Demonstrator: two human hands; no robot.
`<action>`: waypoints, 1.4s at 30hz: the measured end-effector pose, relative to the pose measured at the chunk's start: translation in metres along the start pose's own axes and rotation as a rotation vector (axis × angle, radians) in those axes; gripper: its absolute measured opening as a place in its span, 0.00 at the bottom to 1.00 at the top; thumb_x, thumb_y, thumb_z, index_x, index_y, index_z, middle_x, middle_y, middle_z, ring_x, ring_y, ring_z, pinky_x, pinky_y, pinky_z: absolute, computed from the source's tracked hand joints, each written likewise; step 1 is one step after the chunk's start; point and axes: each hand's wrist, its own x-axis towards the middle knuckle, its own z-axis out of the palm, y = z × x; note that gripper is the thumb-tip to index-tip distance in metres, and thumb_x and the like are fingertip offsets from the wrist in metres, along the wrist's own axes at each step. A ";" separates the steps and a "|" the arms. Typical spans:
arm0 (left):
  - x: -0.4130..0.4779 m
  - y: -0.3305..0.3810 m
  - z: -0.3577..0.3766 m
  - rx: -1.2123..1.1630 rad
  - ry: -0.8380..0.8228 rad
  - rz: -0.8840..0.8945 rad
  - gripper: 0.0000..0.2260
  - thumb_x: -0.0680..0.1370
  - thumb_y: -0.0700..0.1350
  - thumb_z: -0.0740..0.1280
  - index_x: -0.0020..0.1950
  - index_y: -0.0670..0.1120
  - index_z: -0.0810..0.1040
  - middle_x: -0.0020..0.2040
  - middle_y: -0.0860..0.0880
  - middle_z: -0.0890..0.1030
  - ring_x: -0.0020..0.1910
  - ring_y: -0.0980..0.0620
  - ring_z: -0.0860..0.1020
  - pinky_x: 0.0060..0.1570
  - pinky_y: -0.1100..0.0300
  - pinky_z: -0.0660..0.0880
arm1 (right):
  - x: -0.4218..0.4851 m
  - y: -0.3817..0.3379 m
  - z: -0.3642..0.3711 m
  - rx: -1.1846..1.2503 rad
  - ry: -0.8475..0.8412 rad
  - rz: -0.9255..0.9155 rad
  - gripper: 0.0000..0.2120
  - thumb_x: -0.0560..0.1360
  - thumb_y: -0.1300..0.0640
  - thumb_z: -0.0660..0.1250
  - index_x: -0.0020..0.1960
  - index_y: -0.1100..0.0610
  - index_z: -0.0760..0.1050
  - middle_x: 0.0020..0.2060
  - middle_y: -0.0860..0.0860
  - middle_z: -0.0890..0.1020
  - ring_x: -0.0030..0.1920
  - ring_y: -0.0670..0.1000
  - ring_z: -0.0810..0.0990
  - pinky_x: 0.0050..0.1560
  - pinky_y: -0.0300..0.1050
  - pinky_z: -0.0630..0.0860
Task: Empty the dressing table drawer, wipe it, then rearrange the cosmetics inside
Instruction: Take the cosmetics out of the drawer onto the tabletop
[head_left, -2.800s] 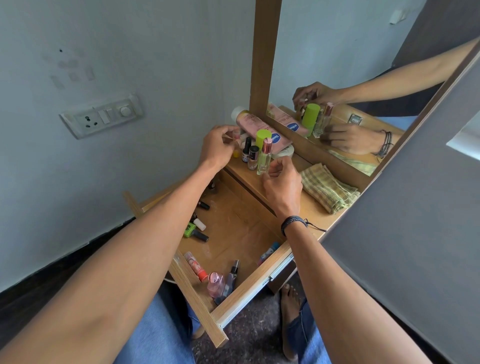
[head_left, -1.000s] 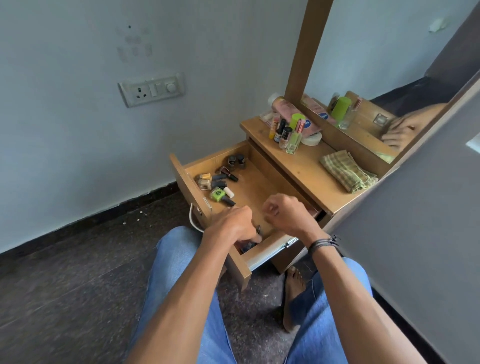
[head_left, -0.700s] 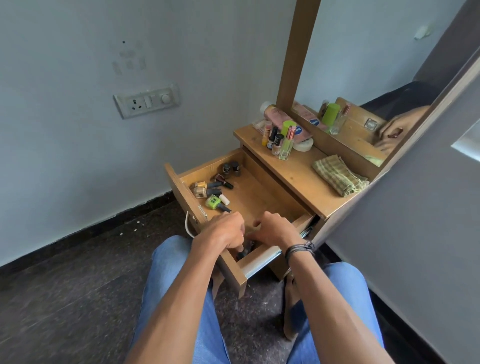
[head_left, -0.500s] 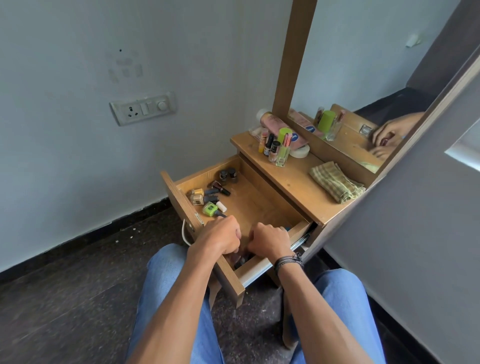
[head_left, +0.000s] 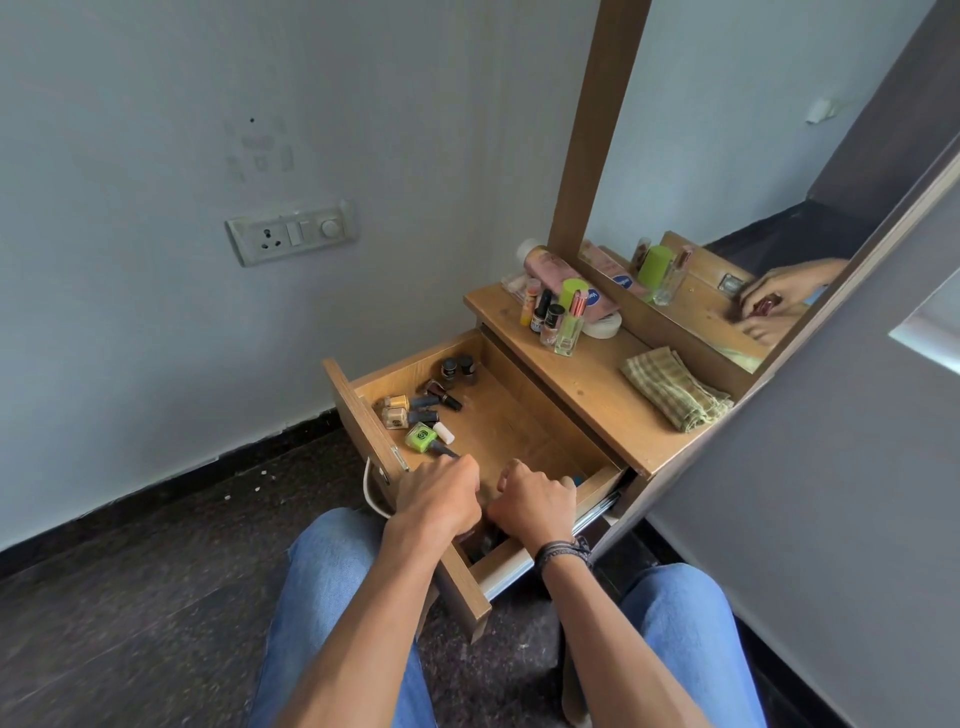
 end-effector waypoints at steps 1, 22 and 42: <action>0.000 0.001 0.001 0.014 0.013 0.000 0.15 0.79 0.39 0.65 0.65 0.50 0.75 0.61 0.48 0.80 0.61 0.45 0.78 0.58 0.49 0.76 | 0.000 0.000 0.000 0.032 0.019 0.009 0.14 0.77 0.45 0.64 0.58 0.51 0.74 0.43 0.48 0.85 0.46 0.52 0.84 0.63 0.53 0.66; 0.021 0.000 -0.016 -0.662 0.529 0.023 0.23 0.73 0.43 0.76 0.66 0.55 0.77 0.55 0.56 0.79 0.55 0.55 0.77 0.32 0.74 0.68 | 0.041 0.032 -0.118 0.810 0.717 -0.118 0.15 0.74 0.60 0.75 0.58 0.53 0.76 0.44 0.41 0.81 0.44 0.40 0.83 0.47 0.44 0.83; 0.130 0.026 -0.089 -0.820 0.802 0.074 0.23 0.75 0.41 0.76 0.69 0.46 0.77 0.58 0.49 0.84 0.51 0.54 0.84 0.46 0.70 0.76 | 0.085 0.056 -0.102 0.740 0.574 -0.005 0.16 0.74 0.57 0.76 0.60 0.55 0.78 0.50 0.46 0.84 0.46 0.44 0.80 0.50 0.42 0.77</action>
